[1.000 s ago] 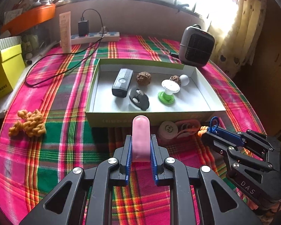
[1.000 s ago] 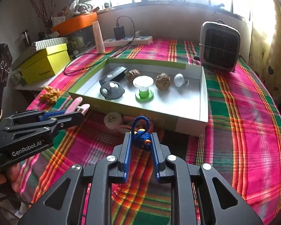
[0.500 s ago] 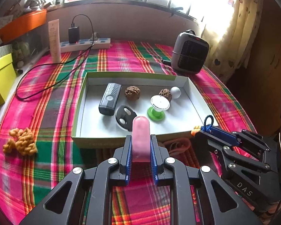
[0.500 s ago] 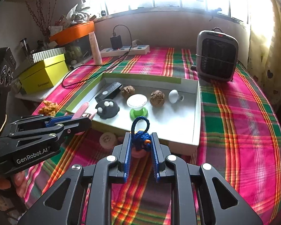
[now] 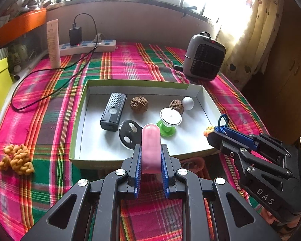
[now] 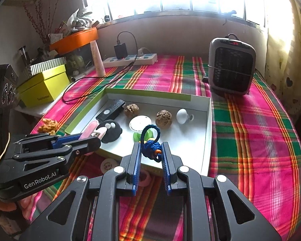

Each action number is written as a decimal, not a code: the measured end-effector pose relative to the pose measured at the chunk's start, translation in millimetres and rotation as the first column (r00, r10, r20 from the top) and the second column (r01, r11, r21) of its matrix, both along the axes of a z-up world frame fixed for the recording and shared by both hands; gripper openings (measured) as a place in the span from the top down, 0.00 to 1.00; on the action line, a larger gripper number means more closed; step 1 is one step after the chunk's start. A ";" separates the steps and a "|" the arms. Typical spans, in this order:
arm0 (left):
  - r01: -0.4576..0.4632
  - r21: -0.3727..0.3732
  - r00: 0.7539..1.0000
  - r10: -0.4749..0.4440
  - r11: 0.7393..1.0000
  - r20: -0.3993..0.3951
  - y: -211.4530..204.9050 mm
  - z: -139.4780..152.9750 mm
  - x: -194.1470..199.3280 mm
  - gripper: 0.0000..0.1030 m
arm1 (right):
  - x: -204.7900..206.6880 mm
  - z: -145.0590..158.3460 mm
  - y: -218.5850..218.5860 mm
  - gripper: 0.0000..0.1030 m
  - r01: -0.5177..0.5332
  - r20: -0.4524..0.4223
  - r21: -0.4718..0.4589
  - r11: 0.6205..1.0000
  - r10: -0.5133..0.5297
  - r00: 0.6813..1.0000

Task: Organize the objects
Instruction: 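Carry the lanyard and pink clip over the box with both tools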

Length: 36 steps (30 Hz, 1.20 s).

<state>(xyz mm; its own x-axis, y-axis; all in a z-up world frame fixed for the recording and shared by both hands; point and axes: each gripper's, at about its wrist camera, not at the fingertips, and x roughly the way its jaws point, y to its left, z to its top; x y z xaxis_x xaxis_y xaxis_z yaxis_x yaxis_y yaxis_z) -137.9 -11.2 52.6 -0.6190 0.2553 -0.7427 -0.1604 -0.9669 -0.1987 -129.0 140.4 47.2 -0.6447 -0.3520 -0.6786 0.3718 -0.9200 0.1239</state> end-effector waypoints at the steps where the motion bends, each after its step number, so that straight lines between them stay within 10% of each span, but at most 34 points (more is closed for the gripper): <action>1: 0.001 0.001 1.000 -0.001 1.000 0.001 -0.1 -0.1 0.0 0.84 | -1.9 -0.6 -0.2 0.80 0.001 0.002 0.001 1.000 -0.001 1.000; 36: -0.006 -0.008 0.999 0.006 1.000 0.038 11.4 -17.1 -49.4 0.84 | -52.6 -25.3 -1.0 0.80 0.004 0.102 0.015 1.000 -0.006 0.995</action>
<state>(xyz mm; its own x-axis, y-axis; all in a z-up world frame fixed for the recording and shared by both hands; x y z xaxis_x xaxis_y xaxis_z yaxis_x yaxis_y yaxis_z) -187.3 0.2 35.5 -0.5917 0.2459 -0.7678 -0.1472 -0.9693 -0.1970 -181.7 139.4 21.9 -0.5735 -0.3382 -0.7461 0.3532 -0.9239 0.1474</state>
